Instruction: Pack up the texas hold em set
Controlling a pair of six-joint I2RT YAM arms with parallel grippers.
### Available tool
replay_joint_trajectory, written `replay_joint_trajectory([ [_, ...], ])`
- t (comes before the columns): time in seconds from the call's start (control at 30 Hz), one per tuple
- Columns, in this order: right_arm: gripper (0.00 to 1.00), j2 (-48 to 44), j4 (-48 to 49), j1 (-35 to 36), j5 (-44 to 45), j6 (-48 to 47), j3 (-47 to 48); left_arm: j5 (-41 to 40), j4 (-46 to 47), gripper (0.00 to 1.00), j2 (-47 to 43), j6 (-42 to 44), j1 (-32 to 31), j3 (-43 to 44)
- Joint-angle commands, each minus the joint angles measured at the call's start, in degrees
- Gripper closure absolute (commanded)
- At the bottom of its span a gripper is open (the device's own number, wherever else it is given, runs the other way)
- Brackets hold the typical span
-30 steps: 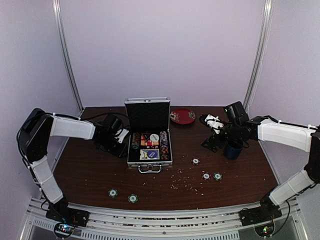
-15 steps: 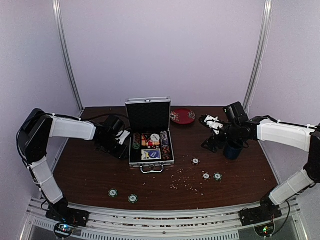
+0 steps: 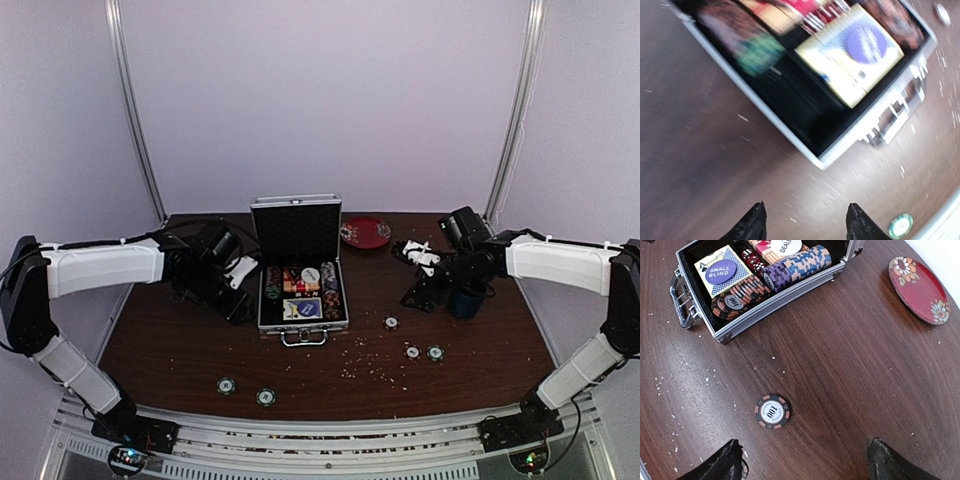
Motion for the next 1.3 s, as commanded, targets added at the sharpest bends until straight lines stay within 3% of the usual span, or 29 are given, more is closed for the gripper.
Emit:
replay_joint_trajectory([
  [0.0,0.14,1.93,-1.65,1.46,-0.78,-1.08,1.97,-0.54,-8.67,0.43,0.23,-2.19,-5.13,-1.8],
  [0.13,0.15,3.55,-1.82,2.52,0.29,-1.66,1.82,-0.59,-13.02,0.37,0.01,-8.25,-7.73,-3.7],
  [0.37,0.15,3.93,-1.92,3.25,0.01,-2.15,1.71,0.91,-12.52,0.35,-2.09,-15.96,-9.68,-9.84],
  [0.67,0.15,4.88,-2.3,3.87,0.03,-2.81,1.73,2.22,-11.73,0.36,0.44,-16.98,-15.56,-10.88],
  [1.27,0.15,5.13,-2.86,4.48,-0.36,-3.21,1.65,-3.34,-13.2,0.37,1.59,-21.29,-17.37,-10.0],
])
